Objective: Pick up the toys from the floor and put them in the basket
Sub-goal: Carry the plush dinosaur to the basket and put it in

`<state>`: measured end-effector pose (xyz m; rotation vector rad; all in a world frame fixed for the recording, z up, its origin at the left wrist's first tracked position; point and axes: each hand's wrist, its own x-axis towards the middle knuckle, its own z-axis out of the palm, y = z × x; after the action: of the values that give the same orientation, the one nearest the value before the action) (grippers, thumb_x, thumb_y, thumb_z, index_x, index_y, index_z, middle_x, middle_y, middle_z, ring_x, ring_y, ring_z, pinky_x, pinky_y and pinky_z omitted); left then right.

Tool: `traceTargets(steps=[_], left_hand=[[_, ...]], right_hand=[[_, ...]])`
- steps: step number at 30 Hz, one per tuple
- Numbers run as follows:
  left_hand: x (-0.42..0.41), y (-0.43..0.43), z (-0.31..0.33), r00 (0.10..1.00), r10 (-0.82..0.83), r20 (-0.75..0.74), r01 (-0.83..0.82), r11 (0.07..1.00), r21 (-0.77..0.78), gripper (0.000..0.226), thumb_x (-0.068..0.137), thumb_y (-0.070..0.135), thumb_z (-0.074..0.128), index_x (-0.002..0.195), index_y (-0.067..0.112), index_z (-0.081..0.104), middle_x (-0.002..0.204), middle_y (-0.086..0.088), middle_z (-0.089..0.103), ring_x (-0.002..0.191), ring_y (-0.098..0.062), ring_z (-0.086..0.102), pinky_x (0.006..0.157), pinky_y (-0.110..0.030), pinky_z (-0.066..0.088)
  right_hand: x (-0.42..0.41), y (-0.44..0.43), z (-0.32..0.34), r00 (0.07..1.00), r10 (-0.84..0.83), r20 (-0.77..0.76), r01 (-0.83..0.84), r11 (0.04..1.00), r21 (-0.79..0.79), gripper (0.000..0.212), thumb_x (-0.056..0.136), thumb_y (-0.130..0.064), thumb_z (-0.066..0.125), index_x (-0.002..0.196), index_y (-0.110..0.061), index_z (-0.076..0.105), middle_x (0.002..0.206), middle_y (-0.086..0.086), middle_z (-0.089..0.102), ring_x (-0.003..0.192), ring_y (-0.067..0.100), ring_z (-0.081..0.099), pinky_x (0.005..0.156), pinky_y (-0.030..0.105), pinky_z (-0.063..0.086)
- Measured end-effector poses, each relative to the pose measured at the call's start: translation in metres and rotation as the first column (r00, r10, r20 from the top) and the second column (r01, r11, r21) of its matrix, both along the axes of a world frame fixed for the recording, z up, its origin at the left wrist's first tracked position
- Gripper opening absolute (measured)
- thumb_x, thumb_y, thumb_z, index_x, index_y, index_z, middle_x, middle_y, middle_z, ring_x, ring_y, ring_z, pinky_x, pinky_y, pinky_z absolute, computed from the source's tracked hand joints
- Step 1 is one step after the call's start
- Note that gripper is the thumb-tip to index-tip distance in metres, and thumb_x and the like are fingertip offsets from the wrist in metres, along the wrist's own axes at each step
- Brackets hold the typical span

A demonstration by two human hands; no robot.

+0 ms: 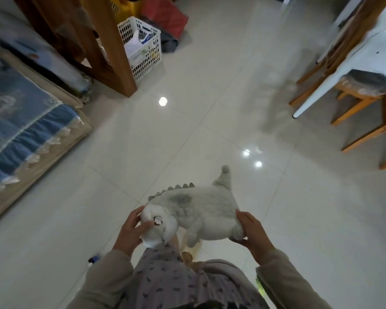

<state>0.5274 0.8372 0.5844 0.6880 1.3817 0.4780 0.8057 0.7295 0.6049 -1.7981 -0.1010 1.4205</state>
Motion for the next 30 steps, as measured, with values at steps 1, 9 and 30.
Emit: traceTargets(steps=[1,9,30], left_hand=[[0.005,0.012,0.0,1.0,0.021,0.004,-0.021,1.0,-0.001,0.042,0.087,-0.007,0.054,0.121,0.018,0.051,0.104,-0.003,0.059,0.088,-0.015,0.057,0.047,-0.016,0.055],[0.05,0.131,-0.019,0.998,0.054,0.023,-0.054,0.998,-0.031,0.038,0.087,-0.002,0.056,0.111,0.027,0.056,0.098,0.008,0.064,0.088,-0.01,0.059,0.063,-0.029,0.049],[0.22,0.51,0.008,0.993,-0.082,0.081,0.077,0.995,0.059,0.035,0.085,0.001,0.061,0.108,0.028,0.058,0.101,0.007,0.063,0.088,-0.01,0.059,0.066,-0.026,0.052]], right_hand=[[0.008,0.016,0.001,1.0,0.022,0.0,-0.022,1.0,0.01,0.023,0.091,-0.029,0.055,0.096,-0.008,0.063,0.101,0.011,0.063,0.091,0.024,0.059,0.084,0.05,0.055],[0.063,0.138,-0.005,0.998,0.07,-0.003,-0.07,0.997,0.028,0.026,0.09,-0.03,0.058,0.099,-0.006,0.063,0.097,0.01,0.065,0.087,0.023,0.06,0.08,0.047,0.057],[0.21,0.467,0.007,0.996,-0.043,0.078,0.035,0.994,0.1,0.019,0.094,-0.014,0.051,0.104,-0.001,0.06,0.108,0.016,0.064,0.098,0.032,0.062,0.063,0.033,0.061]])
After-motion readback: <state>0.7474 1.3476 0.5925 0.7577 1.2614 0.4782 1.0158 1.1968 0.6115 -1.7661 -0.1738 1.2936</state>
